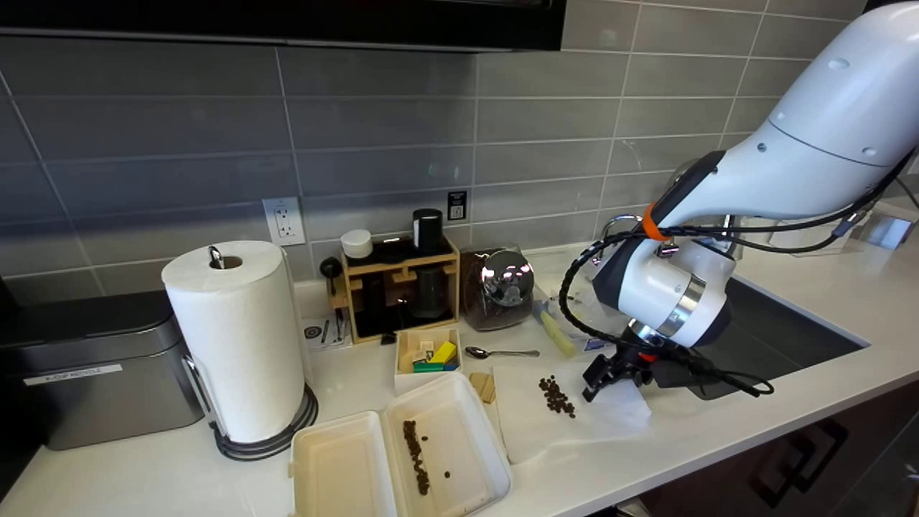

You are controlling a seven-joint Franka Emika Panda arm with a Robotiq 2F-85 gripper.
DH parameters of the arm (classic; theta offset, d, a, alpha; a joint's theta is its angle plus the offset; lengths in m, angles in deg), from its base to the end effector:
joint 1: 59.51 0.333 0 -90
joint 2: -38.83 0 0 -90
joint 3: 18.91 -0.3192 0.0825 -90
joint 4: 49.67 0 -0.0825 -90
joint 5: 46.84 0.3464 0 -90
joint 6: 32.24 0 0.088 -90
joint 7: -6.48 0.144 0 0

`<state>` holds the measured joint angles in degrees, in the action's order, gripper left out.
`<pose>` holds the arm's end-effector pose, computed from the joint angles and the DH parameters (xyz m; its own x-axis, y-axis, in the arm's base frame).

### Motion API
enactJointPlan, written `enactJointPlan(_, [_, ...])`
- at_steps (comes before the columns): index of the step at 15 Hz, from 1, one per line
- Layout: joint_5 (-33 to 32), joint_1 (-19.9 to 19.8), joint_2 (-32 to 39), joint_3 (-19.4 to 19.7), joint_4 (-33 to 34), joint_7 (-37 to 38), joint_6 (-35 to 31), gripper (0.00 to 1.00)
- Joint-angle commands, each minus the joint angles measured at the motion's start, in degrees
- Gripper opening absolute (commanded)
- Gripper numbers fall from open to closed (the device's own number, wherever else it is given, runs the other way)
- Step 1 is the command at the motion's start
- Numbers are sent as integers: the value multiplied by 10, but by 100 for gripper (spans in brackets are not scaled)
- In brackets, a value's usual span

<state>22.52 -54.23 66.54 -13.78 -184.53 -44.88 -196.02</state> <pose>0.4686 -0.0442 0.1234 0.9546 -0.2684 0.1292 -0.2274 -0.9368 -0.2658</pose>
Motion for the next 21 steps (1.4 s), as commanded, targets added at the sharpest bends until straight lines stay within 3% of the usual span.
enactJointPlan(1, [-40, 41, 16, 6, 5, 60, -23, 100])
enactJointPlan(12, [-101, 95, -32, 32, -1, 163, -15, 100])
enactJointPlan(21, [-91, 87, -42, 24, 15, 161, 22, 100])
